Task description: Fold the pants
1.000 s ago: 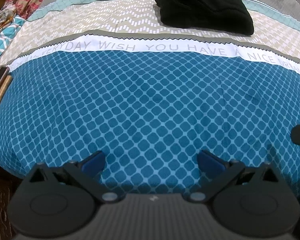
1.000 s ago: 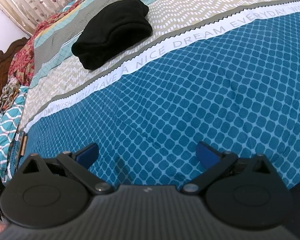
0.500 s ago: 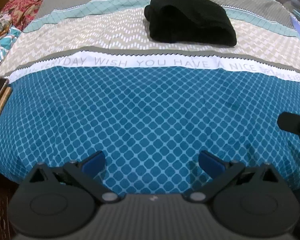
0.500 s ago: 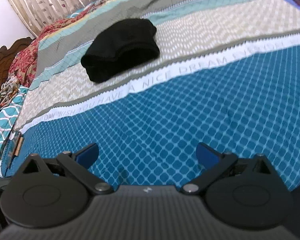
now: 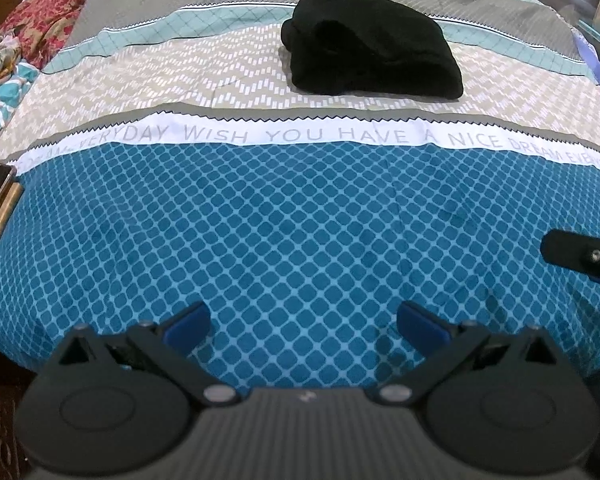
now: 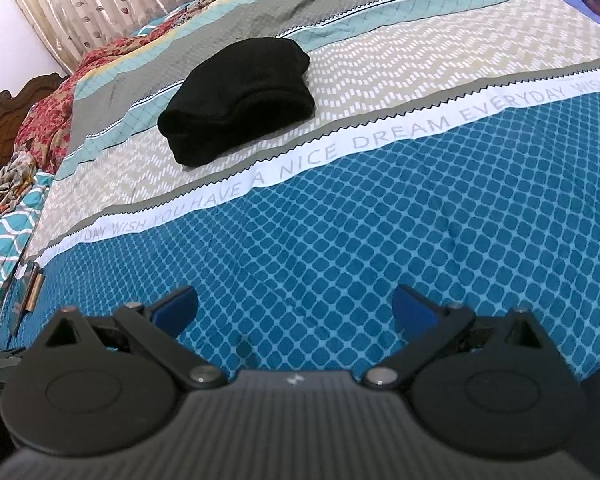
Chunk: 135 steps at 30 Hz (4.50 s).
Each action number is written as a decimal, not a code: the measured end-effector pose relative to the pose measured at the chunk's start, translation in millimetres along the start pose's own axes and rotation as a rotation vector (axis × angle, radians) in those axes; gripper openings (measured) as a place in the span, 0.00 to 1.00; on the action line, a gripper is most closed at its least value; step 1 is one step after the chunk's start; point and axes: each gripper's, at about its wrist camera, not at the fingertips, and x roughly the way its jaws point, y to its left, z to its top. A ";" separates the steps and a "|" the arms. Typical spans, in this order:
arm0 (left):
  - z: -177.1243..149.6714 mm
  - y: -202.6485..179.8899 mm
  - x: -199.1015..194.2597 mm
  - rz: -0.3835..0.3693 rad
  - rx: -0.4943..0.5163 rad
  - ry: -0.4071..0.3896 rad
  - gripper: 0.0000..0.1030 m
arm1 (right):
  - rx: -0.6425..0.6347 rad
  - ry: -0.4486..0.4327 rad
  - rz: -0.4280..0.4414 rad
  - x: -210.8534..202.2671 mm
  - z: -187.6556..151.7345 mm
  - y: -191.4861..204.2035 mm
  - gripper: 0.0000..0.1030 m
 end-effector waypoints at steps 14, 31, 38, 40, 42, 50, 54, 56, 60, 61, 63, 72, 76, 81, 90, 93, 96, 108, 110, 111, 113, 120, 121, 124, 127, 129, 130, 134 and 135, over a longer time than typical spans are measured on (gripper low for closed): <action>0.3 -2.0 -1.5 0.011 0.015 -0.006 1.00 | 0.005 0.006 -0.006 -1.1 -0.4 -2.0 1.00; -1.2 2.1 -7.6 0.046 0.012 -0.053 1.00 | 0.002 0.020 -0.001 -1.4 -0.2 -2.9 1.00; 0.6 8.3 -10.3 0.071 -0.017 -0.081 1.00 | 0.003 0.022 0.001 -1.7 0.3 -4.5 1.00; 0.8 8.9 -12.6 0.088 -0.022 -0.095 1.00 | 0.002 0.023 0.002 -1.6 0.4 -4.6 1.00; 1.2 9.1 -14.8 0.107 -0.023 -0.110 1.00 | 0.002 0.023 0.002 -1.8 0.5 -4.6 1.00; 2.1 5.5 -18.6 0.153 -0.010 -0.145 1.00 | -0.019 0.008 0.005 -3.2 1.2 -1.1 1.00; 1.9 5.9 -20.5 0.169 -0.016 -0.154 1.00 | -0.020 0.006 0.005 -2.4 2.6 -1.6 1.00; 2.2 7.6 -19.8 0.183 -0.019 -0.162 1.00 | -0.020 0.006 0.005 -2.8 2.7 -2.1 1.00; 2.2 8.5 -19.2 0.208 -0.012 -0.170 1.00 | -0.021 0.006 0.006 -3.3 2.7 -1.8 1.00; 2.3 8.6 -19.0 0.211 -0.013 -0.168 1.00 | -0.021 0.006 0.005 -3.3 2.7 -1.5 1.00; 2.7 9.1 -18.2 0.213 -0.012 -0.164 1.00 | -0.021 0.005 0.006 -3.7 2.3 -0.9 1.00; 2.3 9.3 -15.4 0.203 -0.021 -0.140 1.00 | -0.024 0.006 0.010 -3.1 3.5 -2.2 1.00; 2.3 10.7 -12.9 0.200 -0.032 -0.120 1.00 | -0.023 0.008 0.012 -3.0 2.8 -2.1 1.00; 2.2 11.4 -11.8 0.200 -0.036 -0.107 1.00 | -0.021 0.014 0.016 -2.7 2.4 -2.4 1.00; 1.8 11.3 -10.4 0.201 -0.029 -0.097 1.00 | -0.020 0.015 0.018 -3.4 2.0 -3.1 1.00; 1.8 12.0 -9.3 0.201 -0.033 -0.090 1.00 | -0.020 0.015 0.018 -3.6 2.0 -3.6 1.00; 1.4 12.9 -8.4 0.200 -0.031 -0.084 1.00 | -0.016 0.015 0.017 -4.1 1.6 -2.9 1.00; -0.2 14.3 -3.9 0.192 -0.029 -0.059 1.00 | -0.013 0.012 0.013 -4.7 0.3 -2.0 1.00; -0.3 14.4 -3.3 0.191 -0.030 -0.055 1.00 | -0.009 0.007 0.008 -5.4 -0.6 -2.3 1.00; -0.4 14.6 -3.1 0.191 -0.030 -0.053 1.00 | -0.006 0.004 0.005 -5.8 -0.9 -3.0 1.00; -0.8 14.2 -2.7 0.191 -0.031 -0.051 1.00 | 0.001 0.002 0.001 -6.4 -0.9 -4.7 1.00; -1.5 15.2 -1.0 0.189 -0.028 -0.041 1.00 | 0.006 0.006 0.000 -7.3 -0.1 -6.6 1.00; -1.4 15.6 -1.0 0.189 -0.029 -0.040 1.00 | 0.007 0.006 0.000 -7.3 -0.2 -6.7 1.00; -1.8 16.1 -0.5 0.188 -0.031 -0.035 1.00 | 0.008 0.005 -0.003 -7.7 0.6 -7.2 1.00; -2.2 16.2 0.3 0.186 -0.030 -0.031 1.00 | 0.012 0.000 -0.007 -8.9 1.3 -8.6 1.00; -2.5 16.1 0.6 0.185 -0.029 -0.029 1.00 | 0.015 -0.001 -0.008 -9.6 1.9 -9.4 1.00; -2.7 16.0 0.7 0.184 -0.029 -0.028 1.00 | 0.016 -0.001 -0.008 -9.7 2.0 -9.5 1.00; -3.1 16.1 2.0 0.182 -0.028 -0.022 1.00 | 0.016 -0.002 -0.008 -9.8 2.2 -9.8 1.00; -3.4 16.1 2.4 0.182 -0.028 -0.019 1.00 | 0.017 -0.002 -0.008 -9.9 2.2 -9.7 1.00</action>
